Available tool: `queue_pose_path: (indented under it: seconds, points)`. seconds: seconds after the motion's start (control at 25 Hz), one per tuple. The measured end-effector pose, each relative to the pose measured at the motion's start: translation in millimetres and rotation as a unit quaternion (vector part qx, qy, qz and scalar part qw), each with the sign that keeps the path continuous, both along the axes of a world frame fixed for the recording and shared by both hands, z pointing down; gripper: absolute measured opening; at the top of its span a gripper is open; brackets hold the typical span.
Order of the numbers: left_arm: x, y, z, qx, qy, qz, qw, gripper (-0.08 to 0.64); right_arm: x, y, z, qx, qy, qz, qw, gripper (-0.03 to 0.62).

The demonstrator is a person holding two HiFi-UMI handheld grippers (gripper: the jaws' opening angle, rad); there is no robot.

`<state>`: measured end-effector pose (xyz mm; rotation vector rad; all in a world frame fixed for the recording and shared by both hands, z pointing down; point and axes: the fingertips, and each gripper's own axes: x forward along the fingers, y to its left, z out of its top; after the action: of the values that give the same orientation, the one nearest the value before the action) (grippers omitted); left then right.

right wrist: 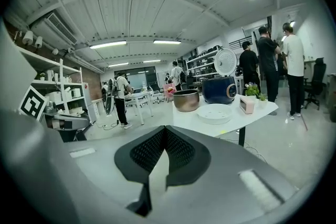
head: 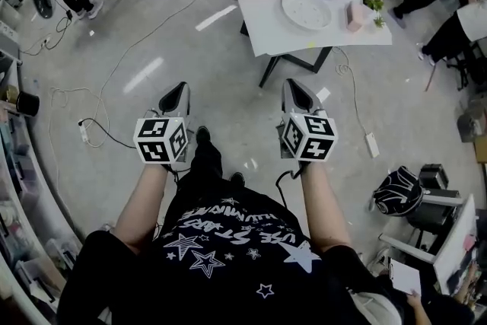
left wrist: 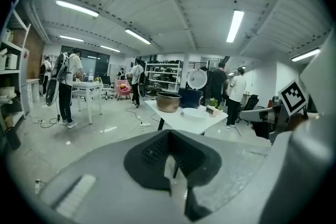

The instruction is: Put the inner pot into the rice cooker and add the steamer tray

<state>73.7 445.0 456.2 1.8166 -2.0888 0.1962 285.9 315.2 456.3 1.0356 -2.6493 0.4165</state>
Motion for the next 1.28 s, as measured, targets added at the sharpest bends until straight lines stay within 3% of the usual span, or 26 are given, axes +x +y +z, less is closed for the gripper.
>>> queue_pose_path:
  seconds: [0.44,0.56,0.6,0.72,0.96,1.28]
  points:
    - [-44.1,-11.3,-8.4,0.021,0.014,-0.002,0.9997,0.002,-44.9,-18.3,-11.3,0.0,-0.045,0.004,0.999,0.028]
    - [-67.9,-27.2,-8.2,0.028,0.019,0.001,0.9994,0.072,-73.3,-30.8,-15.2,0.003,-0.047,-0.009,0.999,0.038]
    - [-76.7,-33.9,-8.3,0.033,0.02,0.002,0.9993,0.112,-84.7,-35.6,-15.0,0.001,-0.044,-0.016,0.999,0.059]
    - [-109.1,-55.1,-10.9,0.058,0.034,-0.003,0.9977,0.26,-120.9,-53.3,-8.5,-0.015,-0.03,-0.028,0.999,0.213]
    - [-170.2,-92.8,5.7,0.032,0.081,0.025,0.9959,0.348,-174.2,-90.2,6.6,-0.062,-0.016,0.001,0.998,0.385]
    - [-215.4,-141.7,15.8,0.013,0.109,0.087,0.9901,0.383,-205.8,-129.7,11.6,-0.076,-0.008,0.066,0.995,0.393]
